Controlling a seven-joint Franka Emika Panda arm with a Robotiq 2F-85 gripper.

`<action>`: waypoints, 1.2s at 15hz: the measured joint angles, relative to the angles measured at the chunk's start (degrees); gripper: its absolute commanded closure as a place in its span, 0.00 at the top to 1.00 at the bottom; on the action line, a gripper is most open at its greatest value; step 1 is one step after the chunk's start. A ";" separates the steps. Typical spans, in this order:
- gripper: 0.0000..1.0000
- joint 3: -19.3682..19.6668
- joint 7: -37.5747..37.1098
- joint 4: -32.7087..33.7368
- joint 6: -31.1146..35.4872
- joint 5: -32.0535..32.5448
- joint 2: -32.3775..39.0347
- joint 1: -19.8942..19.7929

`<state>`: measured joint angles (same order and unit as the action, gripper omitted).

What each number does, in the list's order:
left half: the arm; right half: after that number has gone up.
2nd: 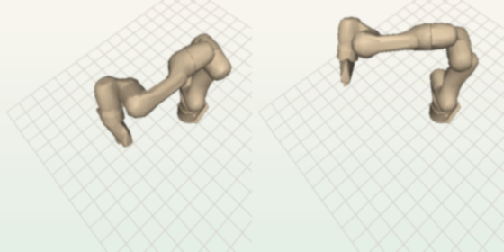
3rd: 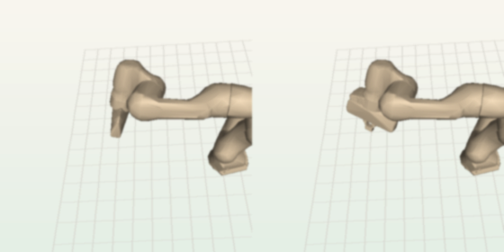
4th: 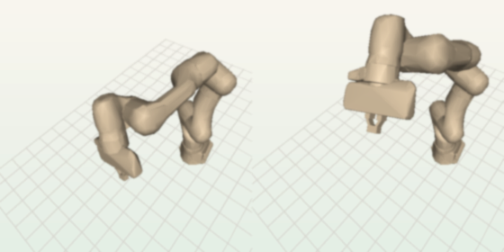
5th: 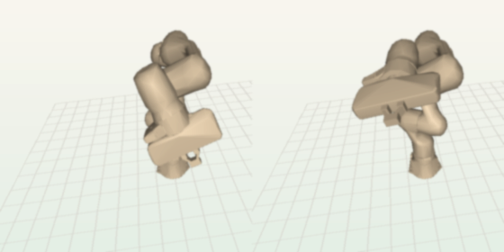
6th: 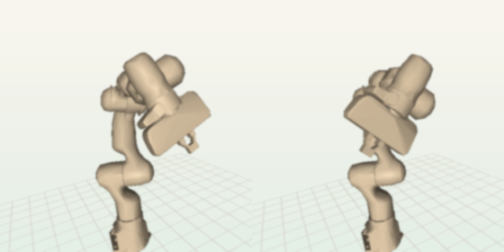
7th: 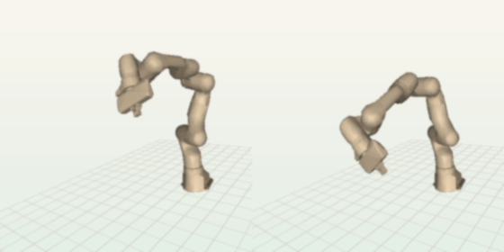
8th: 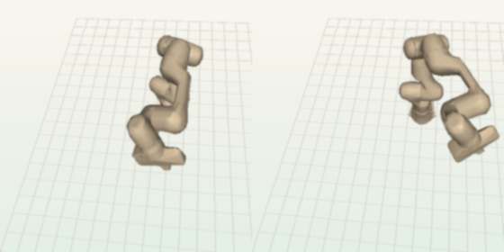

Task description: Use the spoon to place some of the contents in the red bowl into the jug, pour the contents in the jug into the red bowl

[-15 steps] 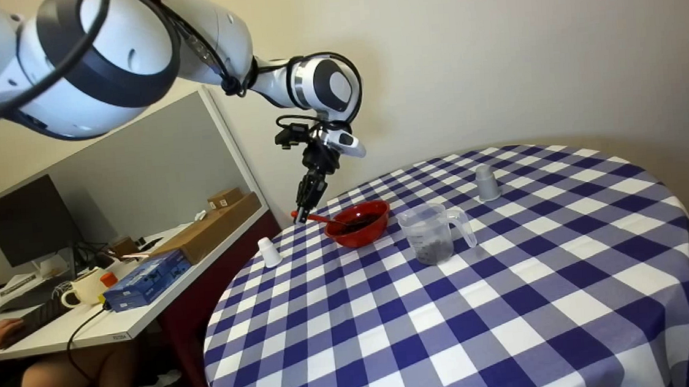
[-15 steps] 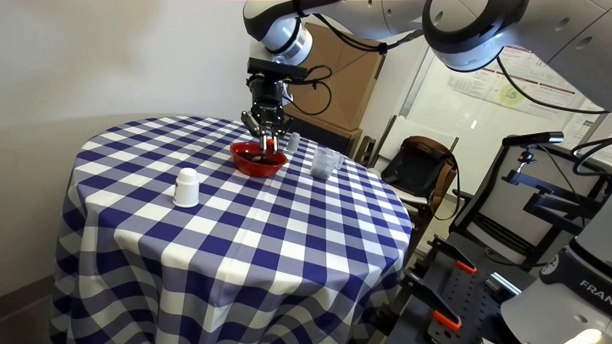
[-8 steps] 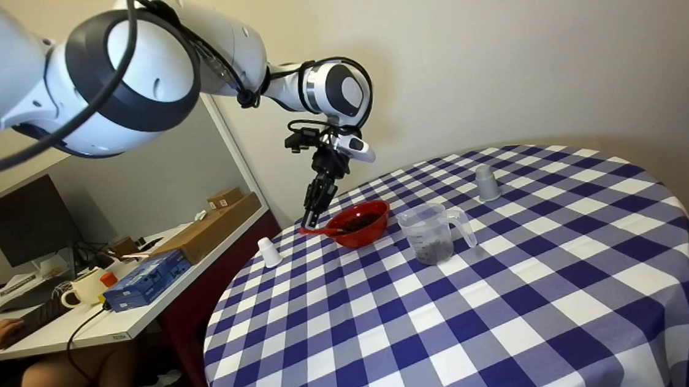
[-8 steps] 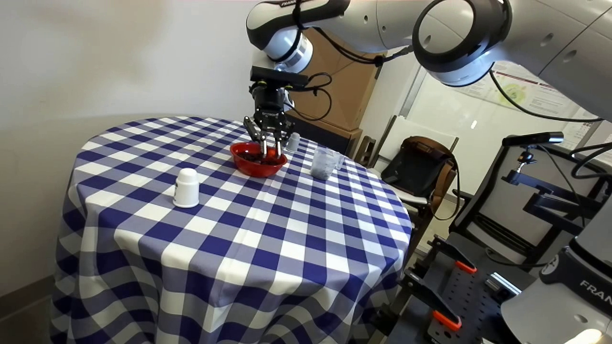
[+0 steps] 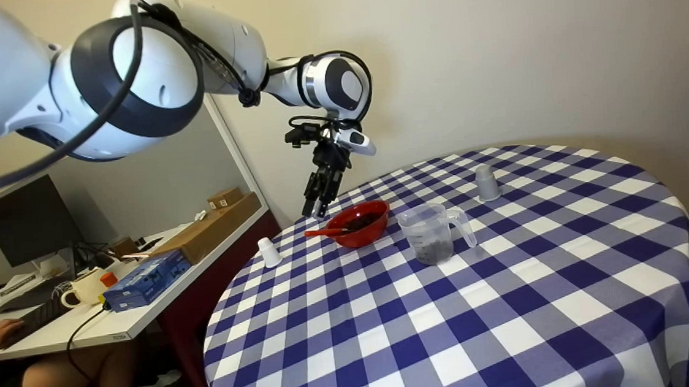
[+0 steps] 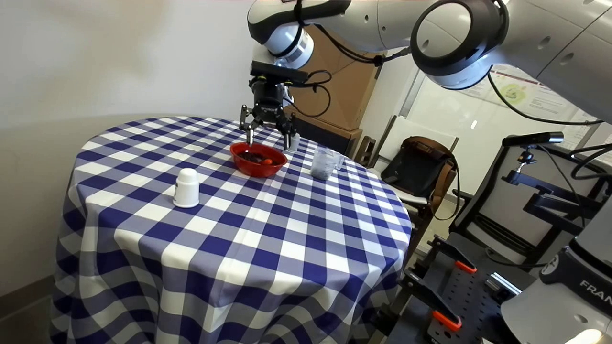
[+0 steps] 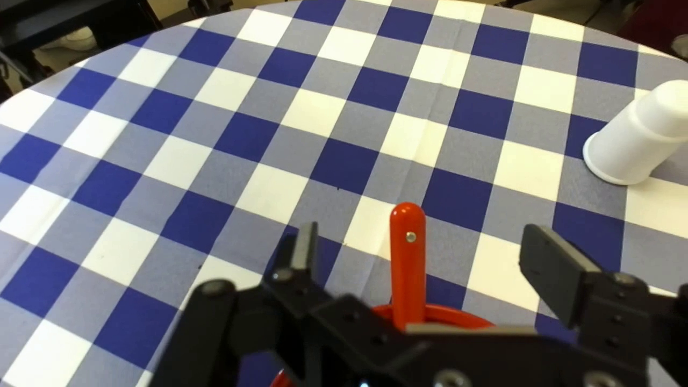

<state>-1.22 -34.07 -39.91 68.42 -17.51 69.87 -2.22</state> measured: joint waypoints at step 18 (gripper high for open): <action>1.00 6.78 42.61 -6.25 2.49 22.85 -19.03 -4.18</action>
<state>5.56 8.54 -46.16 70.91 5.34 50.83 -6.40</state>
